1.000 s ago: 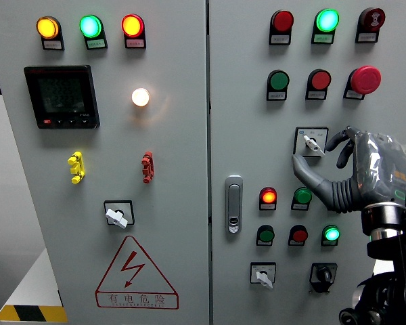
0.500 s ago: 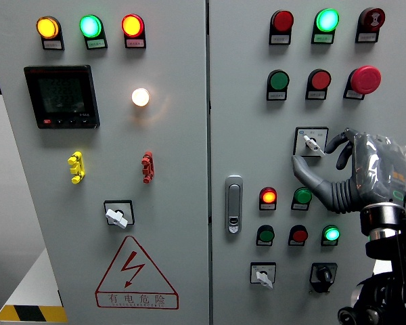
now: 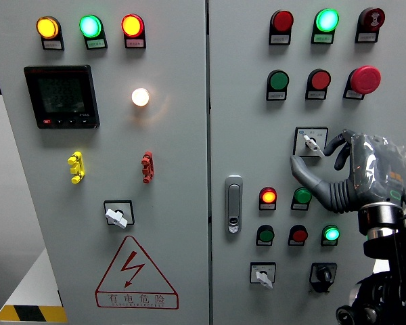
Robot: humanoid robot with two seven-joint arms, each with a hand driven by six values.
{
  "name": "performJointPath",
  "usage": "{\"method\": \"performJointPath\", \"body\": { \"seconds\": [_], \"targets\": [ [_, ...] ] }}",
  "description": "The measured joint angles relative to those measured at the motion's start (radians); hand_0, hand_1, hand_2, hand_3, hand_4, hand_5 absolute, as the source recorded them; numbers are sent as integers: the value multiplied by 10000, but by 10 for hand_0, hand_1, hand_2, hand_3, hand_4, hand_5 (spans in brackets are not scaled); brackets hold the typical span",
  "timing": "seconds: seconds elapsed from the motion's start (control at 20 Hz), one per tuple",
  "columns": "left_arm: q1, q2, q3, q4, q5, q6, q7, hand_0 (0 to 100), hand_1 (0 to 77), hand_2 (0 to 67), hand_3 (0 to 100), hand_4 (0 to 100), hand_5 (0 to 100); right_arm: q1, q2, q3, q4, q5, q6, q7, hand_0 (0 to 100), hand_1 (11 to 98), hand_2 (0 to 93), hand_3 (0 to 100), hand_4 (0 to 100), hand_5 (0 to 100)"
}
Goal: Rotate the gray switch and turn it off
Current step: 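Close the right hand's fingers around the switch handle, then twist the gripped switch handle with the right hand to the off position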
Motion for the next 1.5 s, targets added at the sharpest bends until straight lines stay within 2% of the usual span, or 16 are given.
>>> {"method": "performJointPath", "body": {
  "seconds": [0.7, 0.9, 1.2, 1.5],
  "targets": [
    [-2, 0, -3, 0, 0, 0, 0, 884, 0, 133, 187, 82, 109, 213, 13, -108, -224, 1, 9, -14, 0, 352, 666, 857, 981, 985],
    [0, 0, -11, 0, 0, 0, 0, 884, 0, 133, 187, 82, 109, 228, 14, -139, -268, 1, -2, -15, 201, 350, 670, 860, 983, 988],
    [1, 0, -3, 0, 0, 0, 0, 884, 0, 133, 187, 82, 109, 246, 14, -147, -276, -1, -2, -30, 420, 341, 676, 861, 983, 992],
    [1, 0, 1, 0, 0, 0, 0, 884, 0, 132, 187, 82, 109, 297, 14, -247, -330, -7, 15, -122, 498, 339, 679, 862, 985, 993]
  ]
}}
